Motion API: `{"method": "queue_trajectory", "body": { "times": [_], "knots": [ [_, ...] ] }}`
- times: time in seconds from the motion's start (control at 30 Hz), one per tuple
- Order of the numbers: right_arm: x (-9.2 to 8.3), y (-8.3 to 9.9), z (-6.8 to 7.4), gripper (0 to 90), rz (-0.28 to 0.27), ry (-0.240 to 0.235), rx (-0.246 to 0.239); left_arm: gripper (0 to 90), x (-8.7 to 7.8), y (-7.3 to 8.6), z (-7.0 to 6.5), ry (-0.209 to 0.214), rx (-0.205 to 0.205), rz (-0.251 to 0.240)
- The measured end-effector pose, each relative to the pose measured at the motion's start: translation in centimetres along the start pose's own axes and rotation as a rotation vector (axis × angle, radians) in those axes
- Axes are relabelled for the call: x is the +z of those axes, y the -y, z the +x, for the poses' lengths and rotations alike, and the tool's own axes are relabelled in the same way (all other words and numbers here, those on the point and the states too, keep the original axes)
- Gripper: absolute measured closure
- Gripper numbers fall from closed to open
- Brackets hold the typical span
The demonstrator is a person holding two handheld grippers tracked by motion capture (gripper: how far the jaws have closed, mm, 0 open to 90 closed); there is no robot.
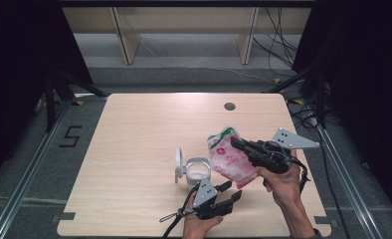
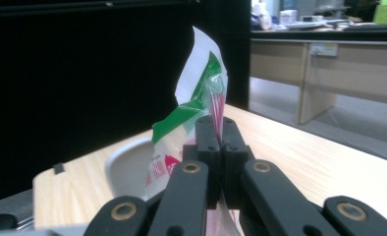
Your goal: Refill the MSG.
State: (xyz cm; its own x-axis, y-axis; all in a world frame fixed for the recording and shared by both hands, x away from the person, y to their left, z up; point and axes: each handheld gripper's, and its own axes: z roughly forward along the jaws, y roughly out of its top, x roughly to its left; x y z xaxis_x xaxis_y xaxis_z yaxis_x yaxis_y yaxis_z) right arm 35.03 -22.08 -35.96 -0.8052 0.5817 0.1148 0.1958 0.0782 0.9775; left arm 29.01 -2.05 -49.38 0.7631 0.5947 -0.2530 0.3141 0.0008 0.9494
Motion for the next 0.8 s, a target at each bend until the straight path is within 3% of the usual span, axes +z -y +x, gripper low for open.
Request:
{"method": "queue_trajectory", "body": {
  "times": [0.03,0.07,0.1,0.13,0.2,0.27,0.3,0.4,0.43,0.5,0.53,0.57,0.63,0.8],
  "knots": [
    [0.0,0.2,0.0,90.0,0.003,0.004,0.020,52.3,-0.4,-0.3,-0.1,-0.010,0.021,0.006],
    [0.1,0.4,-0.3,90.0,-0.004,0.007,-0.007,51.5,-0.5,-0.4,-0.3,-0.003,0.024,-0.004],
    [0.2,0.6,-0.4,90.0,-0.004,-0.001,0.000,51.2,-0.7,-0.6,-0.4,-0.003,0.039,0.010],
    [0.3,0.7,-0.4,90.0,-0.001,0.008,0.014,51.1,-0.7,-0.6,-0.4,0.015,0.038,-0.002],
    [0.3,1.0,-0.5,90.0,0.008,0.012,0.026,50.8,-1.1,-0.5,-0.4,0.004,0.053,0.031],
    [0.3,1.1,-0.7,90.0,0.018,0.014,0.004,50.5,-1.0,-0.3,-0.1,0.018,0.055,0.015],
    [0.4,1.3,-0.7,90.0,0.022,0.004,0.025,50.3,-1.1,-0.3,0.1,0.016,0.069,0.028],
    [0.5,1.7,-0.9,90.0,0.019,0.005,0.029,49.7,-1.4,-0.3,0.2,0.005,0.078,0.030],
    [0.5,1.9,-1.2,90.0,0.003,0.010,0.020,49.6,-1.4,-0.1,0.0,-0.001,0.048,0.013],
    [0.4,2.4,-1.3,90.0,0.023,0.008,0.070,49.2,-1.8,-0.1,0.2,-0.019,0.057,0.030],
    [0.4,2.7,-1.7,90.0,0.011,0.014,0.033,49.2,-1.9,0.1,0.1,-0.038,0.054,0.027],
    [0.3,2.9,-1.9,90.0,0.031,0.025,0.042,49.0,-2.1,0.2,0.2,-0.053,0.071,0.036],
    [0.0,3.5,-2.2,90.0,0.054,0.033,0.063,48.9,-2.3,0.4,0.4,-0.038,0.064,0.022],
    [-1.5,3.7,-2.9,90.0,0.050,0.070,0.075,46.8,-3.3,0.4,0.8,-0.057,0.065,0.033]
  ]
}}
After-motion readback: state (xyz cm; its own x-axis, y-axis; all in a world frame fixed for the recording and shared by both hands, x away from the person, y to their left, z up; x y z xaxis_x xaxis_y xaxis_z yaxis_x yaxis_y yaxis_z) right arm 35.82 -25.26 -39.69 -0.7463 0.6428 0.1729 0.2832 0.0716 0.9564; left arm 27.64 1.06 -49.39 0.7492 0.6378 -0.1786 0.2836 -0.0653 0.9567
